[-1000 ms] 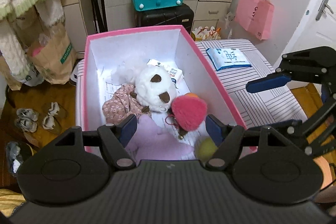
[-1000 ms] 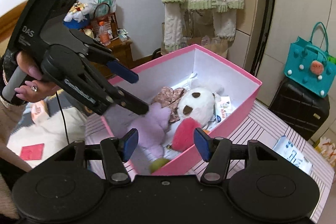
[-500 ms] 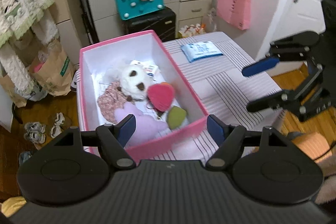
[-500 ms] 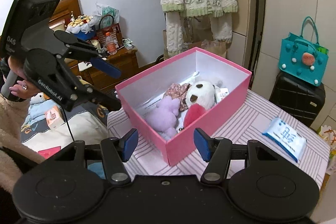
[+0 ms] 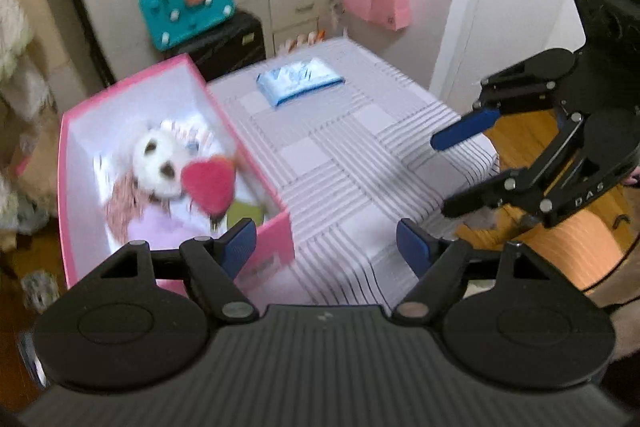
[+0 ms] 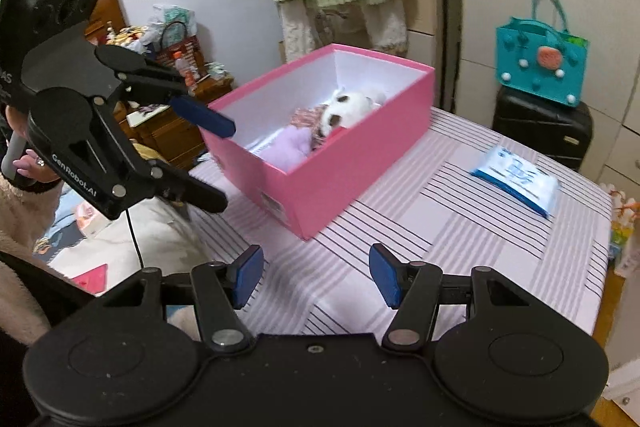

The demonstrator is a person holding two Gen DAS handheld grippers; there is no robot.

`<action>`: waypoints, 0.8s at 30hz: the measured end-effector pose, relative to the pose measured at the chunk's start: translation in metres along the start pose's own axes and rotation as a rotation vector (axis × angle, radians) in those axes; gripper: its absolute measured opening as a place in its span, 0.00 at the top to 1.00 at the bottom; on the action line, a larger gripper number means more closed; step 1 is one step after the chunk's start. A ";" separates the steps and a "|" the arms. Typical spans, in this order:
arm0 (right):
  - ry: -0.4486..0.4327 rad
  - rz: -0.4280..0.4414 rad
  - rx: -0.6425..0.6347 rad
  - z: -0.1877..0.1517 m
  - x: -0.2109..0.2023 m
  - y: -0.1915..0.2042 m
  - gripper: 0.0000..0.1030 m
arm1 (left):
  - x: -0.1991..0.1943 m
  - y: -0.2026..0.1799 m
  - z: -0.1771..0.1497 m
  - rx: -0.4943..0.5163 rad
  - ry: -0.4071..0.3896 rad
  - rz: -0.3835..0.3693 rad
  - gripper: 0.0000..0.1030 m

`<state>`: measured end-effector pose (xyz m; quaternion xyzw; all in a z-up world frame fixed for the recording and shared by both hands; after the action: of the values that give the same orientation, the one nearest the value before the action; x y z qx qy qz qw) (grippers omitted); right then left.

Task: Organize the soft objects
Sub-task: 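Move both open tools from the box to the blue-and-white wipes pack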

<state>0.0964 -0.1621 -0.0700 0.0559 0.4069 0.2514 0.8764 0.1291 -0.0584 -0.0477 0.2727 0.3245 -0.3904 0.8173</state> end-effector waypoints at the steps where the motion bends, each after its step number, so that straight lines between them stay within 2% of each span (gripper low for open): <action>1: -0.009 -0.013 -0.004 -0.002 -0.001 -0.004 0.38 | 0.003 -0.002 0.004 0.013 -0.018 0.012 0.26; 6: -0.071 -0.086 -0.005 -0.001 -0.004 -0.033 0.38 | 0.020 -0.011 0.026 0.009 -0.108 0.031 0.26; 9: -0.121 -0.125 -0.012 0.008 -0.006 -0.054 0.38 | 0.034 -0.014 0.040 -0.022 -0.156 0.029 0.26; 11: -0.122 -0.151 -0.030 0.011 0.001 -0.066 0.38 | 0.041 -0.014 0.051 -0.057 -0.204 0.028 0.26; 15: -0.142 -0.213 -0.038 0.017 0.019 -0.096 0.38 | 0.058 -0.013 0.075 -0.086 -0.267 0.078 0.26; 17: -0.170 -0.227 -0.027 0.021 0.026 -0.114 0.38 | 0.073 -0.010 0.084 -0.110 -0.267 0.086 0.26; 21: -0.234 -0.222 0.008 0.032 0.037 -0.146 0.38 | 0.113 -0.001 0.094 -0.186 -0.249 0.012 0.26; 24: -0.258 -0.254 0.031 0.038 0.049 -0.173 0.38 | 0.142 0.016 0.097 -0.227 -0.237 0.055 0.27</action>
<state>0.2195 -0.2843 -0.1307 0.0493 0.2984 0.1233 0.9452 0.2413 -0.1830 -0.0877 0.1395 0.2601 -0.3581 0.8858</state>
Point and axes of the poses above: each gripper's, at about its wrist camera, not at the fingertips, and x roughly the way its jaws point, y to its left, z to its top, the point moved 10 cm from there along x, roughly the way its jaws point, and after that the axes turned 15 degrees about x, right-handed, at the moved point
